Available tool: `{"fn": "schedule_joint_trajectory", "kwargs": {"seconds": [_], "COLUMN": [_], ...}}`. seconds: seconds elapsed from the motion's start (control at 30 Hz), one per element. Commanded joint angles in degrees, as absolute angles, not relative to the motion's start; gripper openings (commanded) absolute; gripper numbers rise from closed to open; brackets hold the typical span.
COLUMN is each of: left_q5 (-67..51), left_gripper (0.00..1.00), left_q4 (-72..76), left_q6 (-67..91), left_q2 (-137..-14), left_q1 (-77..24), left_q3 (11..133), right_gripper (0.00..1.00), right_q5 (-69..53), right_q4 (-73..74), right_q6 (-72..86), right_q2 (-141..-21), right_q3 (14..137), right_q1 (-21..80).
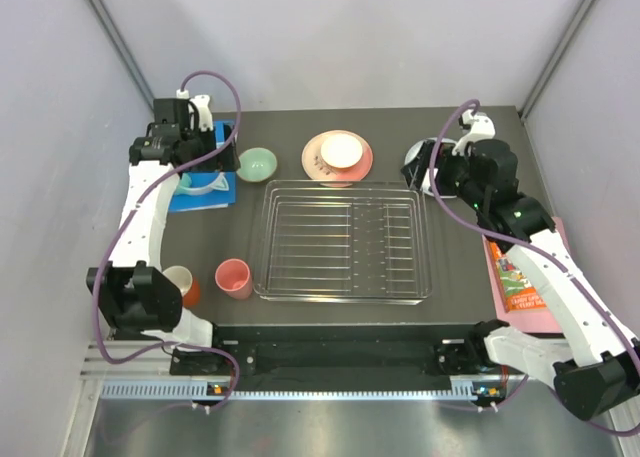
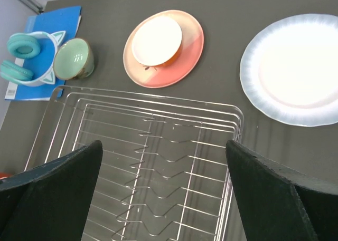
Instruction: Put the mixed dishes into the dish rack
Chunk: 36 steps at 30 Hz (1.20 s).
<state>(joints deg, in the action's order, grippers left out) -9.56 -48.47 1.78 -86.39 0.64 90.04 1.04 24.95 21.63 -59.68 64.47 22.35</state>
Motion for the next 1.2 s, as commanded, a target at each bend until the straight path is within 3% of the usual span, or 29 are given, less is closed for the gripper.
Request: {"fn": "schedule_joint_trajectory", "kwargs": {"seconds": [0.0, 0.1, 0.33, 0.53, 1.17], "left_q5": [-12.3, -13.4, 2.8, 4.7, 11.2], "left_gripper": [0.99, 0.99, 0.99, 0.99, 0.99], "left_q4": [-44.7, -41.8, -39.6, -39.8, -31.9], "left_q6": [3.1, 1.4, -3.2, -1.9, 2.5], "left_q2": [-88.5, -91.5, -103.6, -113.8, -122.2], "left_q1": [0.2, 0.2, -9.2, -11.2, -16.1], "left_q3": [91.0, 93.4, 103.8, 110.5, 105.4], "right_gripper": [1.0, 1.0, 1.0, 1.0, 1.0], "right_q5": [0.3, 0.4, 2.4, 3.2, 3.6], "right_q4": [22.2, 21.9, 20.0, 19.4, 18.4], "right_q6": [22.8, 22.8, 23.0, 23.6, 23.0], "right_q2": [-60.3, -60.0, -59.0, -60.7, -64.5], "right_q3": [65.6, 64.5, 60.0, 59.5, 59.3], "right_q1": [22.7, 22.7, 22.8, 22.9, 22.9]}}
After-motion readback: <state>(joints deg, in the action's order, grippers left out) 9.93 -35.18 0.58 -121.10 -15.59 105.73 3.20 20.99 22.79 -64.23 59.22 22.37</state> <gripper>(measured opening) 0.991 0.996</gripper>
